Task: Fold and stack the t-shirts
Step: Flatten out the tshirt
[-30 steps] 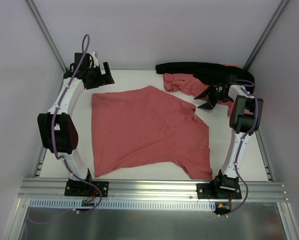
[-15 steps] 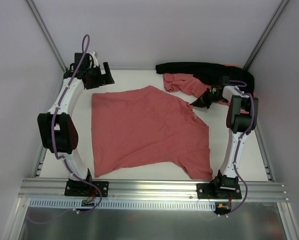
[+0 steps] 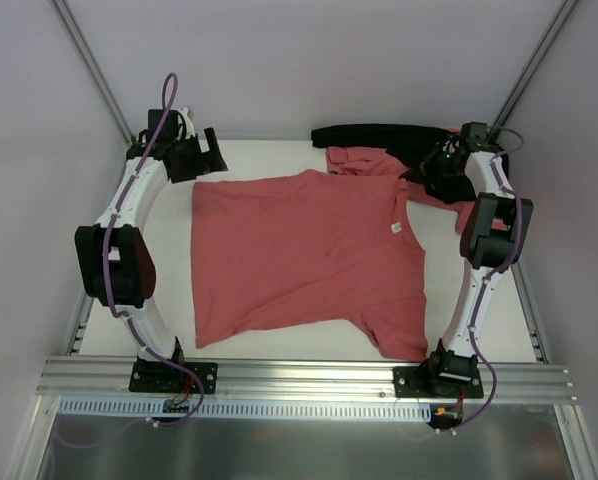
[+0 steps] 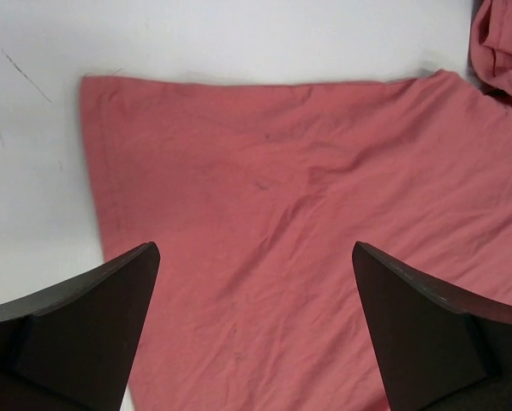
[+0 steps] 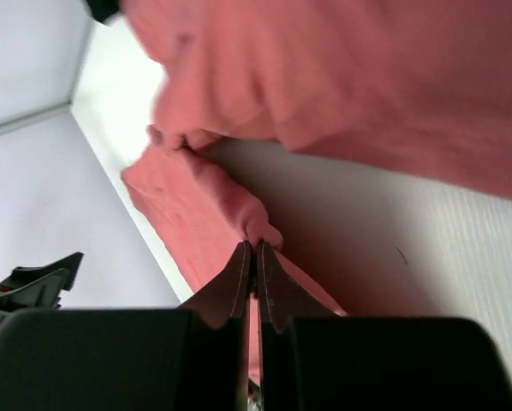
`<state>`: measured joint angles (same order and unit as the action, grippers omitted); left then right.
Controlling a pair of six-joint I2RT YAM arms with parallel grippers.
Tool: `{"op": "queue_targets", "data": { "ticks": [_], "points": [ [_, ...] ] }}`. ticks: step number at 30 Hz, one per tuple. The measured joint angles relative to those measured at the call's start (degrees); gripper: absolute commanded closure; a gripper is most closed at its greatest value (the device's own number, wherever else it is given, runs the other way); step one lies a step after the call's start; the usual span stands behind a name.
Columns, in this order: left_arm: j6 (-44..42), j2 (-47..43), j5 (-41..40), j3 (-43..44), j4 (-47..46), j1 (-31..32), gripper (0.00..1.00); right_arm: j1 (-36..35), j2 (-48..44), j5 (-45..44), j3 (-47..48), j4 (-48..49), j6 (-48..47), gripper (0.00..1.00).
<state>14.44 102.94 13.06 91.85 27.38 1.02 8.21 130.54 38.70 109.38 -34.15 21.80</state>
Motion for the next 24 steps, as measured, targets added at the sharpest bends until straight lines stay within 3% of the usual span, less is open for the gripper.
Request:
{"op": "queue_targets", "data": {
  "ticks": [3, 11, 24],
  "points": [
    [0.09, 0.00, 0.07, 0.00, -0.15, 0.00, 0.01, 0.72, -0.59, 0.04, 4.22, 0.04, 0.02, 0.99],
    [0.22, 0.00, 0.22, 0.00, -0.20, 0.00, 0.01, 1.01, -6.08, 1.79, 3.89, -1.09, -0.96, 0.99],
    [1.14, 0.00, 0.42, 0.02, -0.55, 0.00, 0.01, -1.11, -20.13, 9.27, -25.24, -9.60, -8.90, 1.00]
  ]
}}
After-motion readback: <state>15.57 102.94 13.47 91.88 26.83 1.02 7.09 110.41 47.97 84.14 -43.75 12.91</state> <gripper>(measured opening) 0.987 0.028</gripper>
